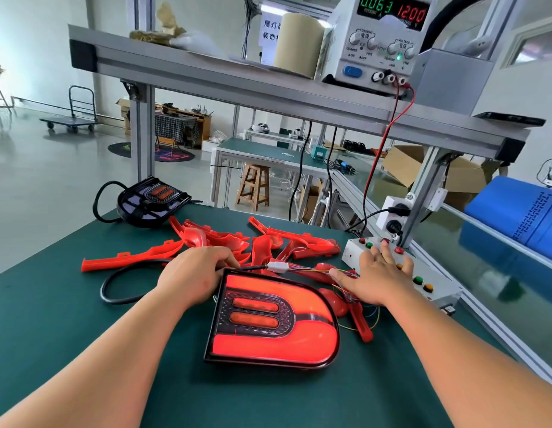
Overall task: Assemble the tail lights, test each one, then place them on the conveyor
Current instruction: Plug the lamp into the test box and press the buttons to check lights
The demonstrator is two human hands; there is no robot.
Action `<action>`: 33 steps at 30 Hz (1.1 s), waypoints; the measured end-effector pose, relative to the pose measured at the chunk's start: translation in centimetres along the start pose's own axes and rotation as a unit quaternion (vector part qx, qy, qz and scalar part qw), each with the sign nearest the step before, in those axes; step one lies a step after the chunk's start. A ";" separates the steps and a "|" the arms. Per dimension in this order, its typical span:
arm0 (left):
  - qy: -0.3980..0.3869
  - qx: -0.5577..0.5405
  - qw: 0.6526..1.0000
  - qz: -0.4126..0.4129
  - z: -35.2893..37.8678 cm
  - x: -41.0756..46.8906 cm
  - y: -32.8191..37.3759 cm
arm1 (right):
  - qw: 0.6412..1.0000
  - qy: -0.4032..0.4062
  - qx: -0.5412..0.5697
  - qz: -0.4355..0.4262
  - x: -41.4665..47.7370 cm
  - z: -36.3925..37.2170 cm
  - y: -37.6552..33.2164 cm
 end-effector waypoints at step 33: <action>0.003 0.006 1.000 -0.002 0.1 0.1 -0.1 | 1.000 -0.004 -0.025 -0.003 -0.4 -0.2 -0.4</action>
Point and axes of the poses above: each hand's wrist, its own x-axis towards the middle knuckle, its own z-axis out of the palm, y = z × x, the point moved 6 cm from there along x, towards the middle knuckle, and after that the axes turned 14 degrees about x, right-handed, at the moved point
